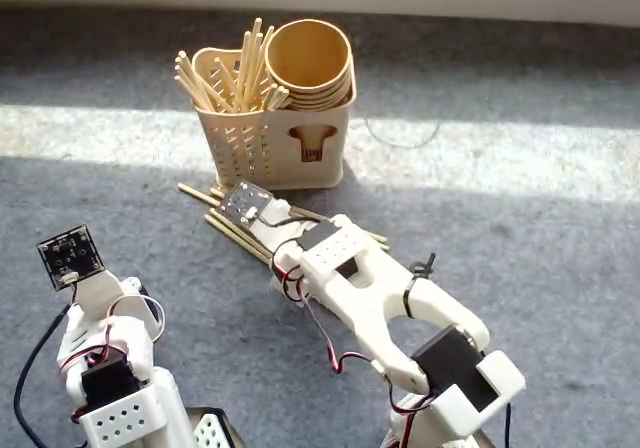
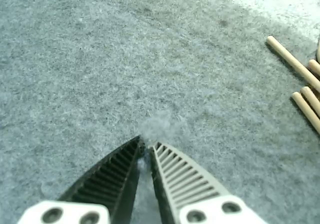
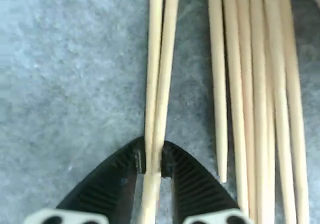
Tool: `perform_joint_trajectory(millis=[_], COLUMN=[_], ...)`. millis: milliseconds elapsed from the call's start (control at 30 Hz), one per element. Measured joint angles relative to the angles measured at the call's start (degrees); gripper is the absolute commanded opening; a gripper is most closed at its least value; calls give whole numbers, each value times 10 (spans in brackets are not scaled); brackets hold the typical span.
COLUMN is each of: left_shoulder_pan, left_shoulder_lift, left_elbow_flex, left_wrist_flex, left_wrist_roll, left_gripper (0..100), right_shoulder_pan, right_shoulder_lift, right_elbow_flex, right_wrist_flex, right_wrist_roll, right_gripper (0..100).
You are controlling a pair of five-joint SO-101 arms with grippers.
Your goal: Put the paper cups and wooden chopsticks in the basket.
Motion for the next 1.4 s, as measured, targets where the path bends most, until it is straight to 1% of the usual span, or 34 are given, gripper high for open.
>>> perform_joint_trajectory(millis=[167,567,767,900,1067,1167,1333,1400], left_shoulder_pan=[0,0,0,0,0,0,0,0], left_shoulder_lift=[0,0,0,0,0,0,0,0], left_elbow_flex=[0,0,0,0,0,0,0,0], left_wrist_flex=[0,0,0,0,0,0,0,0], left_wrist_roll=[0,0,0,0,0,0,0,0], left_gripper=[7,7,7,7,7,7,7,7], right_shoulder_pan=[-1,-3,-4,-11,-51,-57,-58,-58], right_shoulder_lift=[-11,-115,-191,-233,-238,-240,-244,-244], right_elbow_flex=[-18,-18,-1,18,43,55,55,55], right_wrist_flex=[41,86,87,87,80,62,53,53], right_wrist_roll=[4,3,-40,-47,-47,-52,-107,-119], right_gripper=[5,5,5,5,5,5,5,5])
